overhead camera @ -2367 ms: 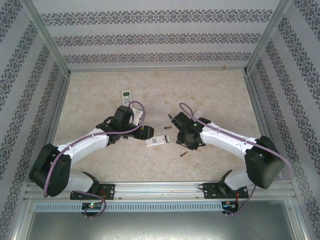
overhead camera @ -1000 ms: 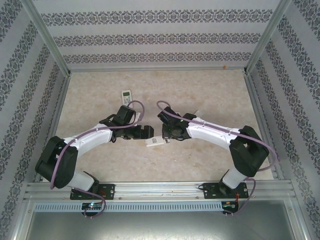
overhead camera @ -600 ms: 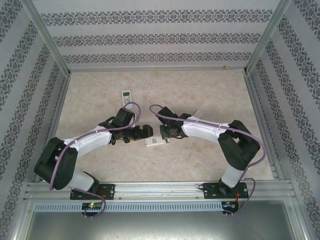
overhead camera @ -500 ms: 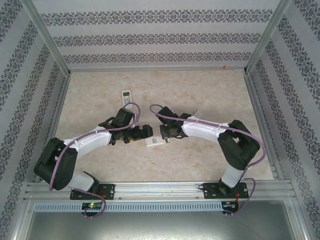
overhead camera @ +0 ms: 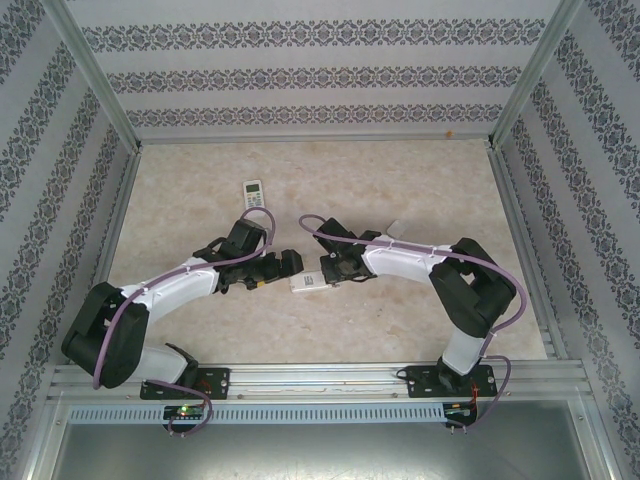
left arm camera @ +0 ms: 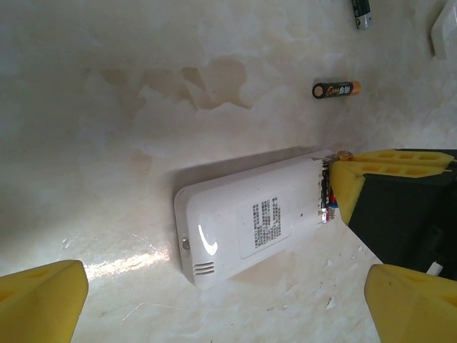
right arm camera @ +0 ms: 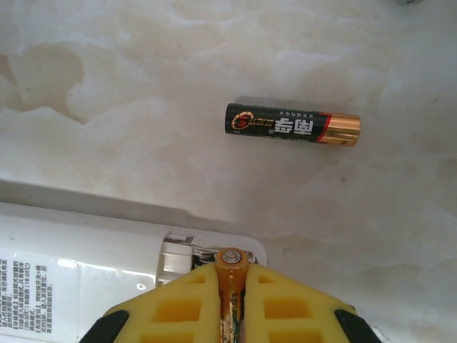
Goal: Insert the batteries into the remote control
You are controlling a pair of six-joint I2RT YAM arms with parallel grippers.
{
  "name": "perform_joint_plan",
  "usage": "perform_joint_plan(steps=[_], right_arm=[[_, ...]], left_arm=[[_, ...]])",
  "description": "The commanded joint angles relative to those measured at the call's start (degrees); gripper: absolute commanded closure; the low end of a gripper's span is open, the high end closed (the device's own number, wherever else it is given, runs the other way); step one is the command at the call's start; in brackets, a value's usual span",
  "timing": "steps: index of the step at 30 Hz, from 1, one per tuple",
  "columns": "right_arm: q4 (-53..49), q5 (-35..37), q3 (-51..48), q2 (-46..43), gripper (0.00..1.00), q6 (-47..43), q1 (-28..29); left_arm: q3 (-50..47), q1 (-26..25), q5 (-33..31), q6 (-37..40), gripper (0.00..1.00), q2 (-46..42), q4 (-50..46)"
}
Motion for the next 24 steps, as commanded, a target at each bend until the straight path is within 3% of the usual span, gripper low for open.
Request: perform_joint_plan(steps=[1,11,18,24], right_arm=[[-0.6,-0.3,-0.6,1.2,0.86,1.2,0.2],[-6.6,-1.1,3.0,2.6,0.81,4.4,0.4],[-8.1,-3.2,4.0,1.9,0.69,6.1,0.2],[-8.4,-4.0,4.7,1.3,0.75,6.8,-0.3]], left_arm=[[-0.9,0.6,-1.1,-0.8,0.0,-1.5,1.4],[-1.1,0.7,-0.9,-0.8,0.0,-1.4,1.2],[-0.9,0.6,-0.6,-0.7,0.0,-1.0,1.3],[-0.9,0.6,-0.4,-0.8,0.0,-0.7,1.4]])
